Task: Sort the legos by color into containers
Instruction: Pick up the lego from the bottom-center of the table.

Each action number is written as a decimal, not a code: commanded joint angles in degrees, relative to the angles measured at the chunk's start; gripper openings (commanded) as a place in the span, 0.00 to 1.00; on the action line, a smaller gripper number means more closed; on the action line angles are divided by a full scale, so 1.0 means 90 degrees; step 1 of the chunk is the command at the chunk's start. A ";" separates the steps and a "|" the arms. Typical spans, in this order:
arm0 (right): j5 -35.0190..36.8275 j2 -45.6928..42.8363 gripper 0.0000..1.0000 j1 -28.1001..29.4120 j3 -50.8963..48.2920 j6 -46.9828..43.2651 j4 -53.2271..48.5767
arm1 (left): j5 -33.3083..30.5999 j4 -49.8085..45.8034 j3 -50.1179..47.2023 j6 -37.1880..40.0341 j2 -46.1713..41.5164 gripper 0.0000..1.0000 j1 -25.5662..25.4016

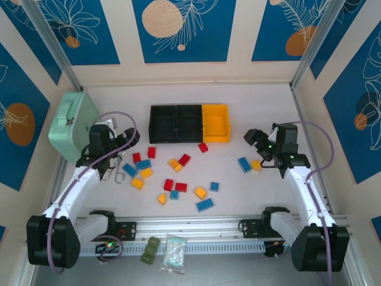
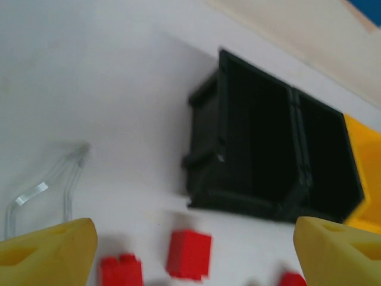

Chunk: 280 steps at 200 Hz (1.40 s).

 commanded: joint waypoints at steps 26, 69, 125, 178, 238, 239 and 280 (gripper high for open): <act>0.0883 0.0012 0.69 0.0992 0.0300 -0.0410 -0.2283 | 0.1405 -0.1239 -0.0486 -0.0568 -0.0815 0.76 -0.0908; 0.1031 0.0553 0.67 0.2384 0.0178 0.0372 -0.2420 | 0.0655 -0.1315 -0.0955 -0.1017 -0.1130 0.72 -0.2216; 0.1351 0.1920 0.70 0.4276 0.0212 0.1523 -0.1890 | 0.0479 -0.1217 -0.1197 -0.1260 -0.0991 0.72 -0.3001; 0.1657 0.3459 0.65 0.4930 0.0935 0.1782 -0.1775 | 0.0201 -0.1273 -0.1304 -0.1436 -0.0983 0.73 -0.3354; 0.1781 0.3928 0.33 0.4913 0.1504 0.1463 -0.1990 | 0.0044 -0.1273 -0.1439 -0.1619 -0.1152 0.73 -0.3478; 0.1790 0.3927 0.33 0.4908 0.1520 0.1449 -0.1996 | 0.0036 -0.1273 -0.1439 -0.1620 -0.1156 0.73 -0.3476; 0.1854 0.3701 0.29 0.4514 0.2321 0.0803 -0.2344 | -0.0058 -0.1090 -0.1209 -0.1623 -0.0945 0.73 -0.3496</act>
